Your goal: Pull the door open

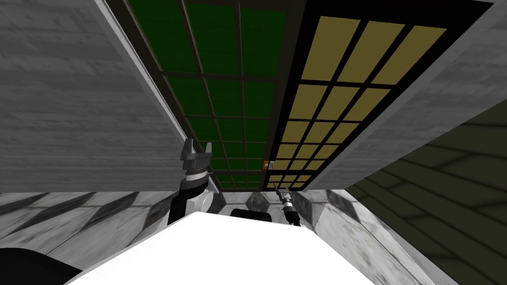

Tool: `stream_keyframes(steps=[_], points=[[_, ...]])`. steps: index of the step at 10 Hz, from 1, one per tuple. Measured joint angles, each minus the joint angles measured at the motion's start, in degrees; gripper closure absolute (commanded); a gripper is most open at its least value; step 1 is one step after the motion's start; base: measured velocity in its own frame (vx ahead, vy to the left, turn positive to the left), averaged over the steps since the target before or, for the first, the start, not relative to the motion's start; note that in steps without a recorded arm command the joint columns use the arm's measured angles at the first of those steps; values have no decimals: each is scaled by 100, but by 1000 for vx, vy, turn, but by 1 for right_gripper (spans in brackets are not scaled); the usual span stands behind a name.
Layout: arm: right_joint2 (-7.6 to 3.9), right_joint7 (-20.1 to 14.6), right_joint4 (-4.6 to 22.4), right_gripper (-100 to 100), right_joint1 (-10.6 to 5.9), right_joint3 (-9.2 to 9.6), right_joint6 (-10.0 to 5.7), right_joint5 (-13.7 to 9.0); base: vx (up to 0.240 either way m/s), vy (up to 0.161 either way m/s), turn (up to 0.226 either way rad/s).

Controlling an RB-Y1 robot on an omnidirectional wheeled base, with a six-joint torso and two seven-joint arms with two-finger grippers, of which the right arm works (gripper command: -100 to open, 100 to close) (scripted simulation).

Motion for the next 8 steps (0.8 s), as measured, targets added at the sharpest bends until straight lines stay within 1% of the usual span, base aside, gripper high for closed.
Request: stream_keyframes(steps=[2,3,5,6,7,8], points=[[-54,5,153,-100,-6,-86,-13,-36,-143,-10,1],[-123,-16,165,-100,67,-144,5,-61,-113,-25,-4],[-178,2,376,-100,97,-263,-62,-108,-174,-34,5],[-240,-4,407,-100,152,-345,-35,-141,-157,-33,3],[-270,15,577,-100,161,-427,-85,-173,-176,-59,15],[-368,21,898,-100,86,-551,-185,-228,-133,-49,12]])
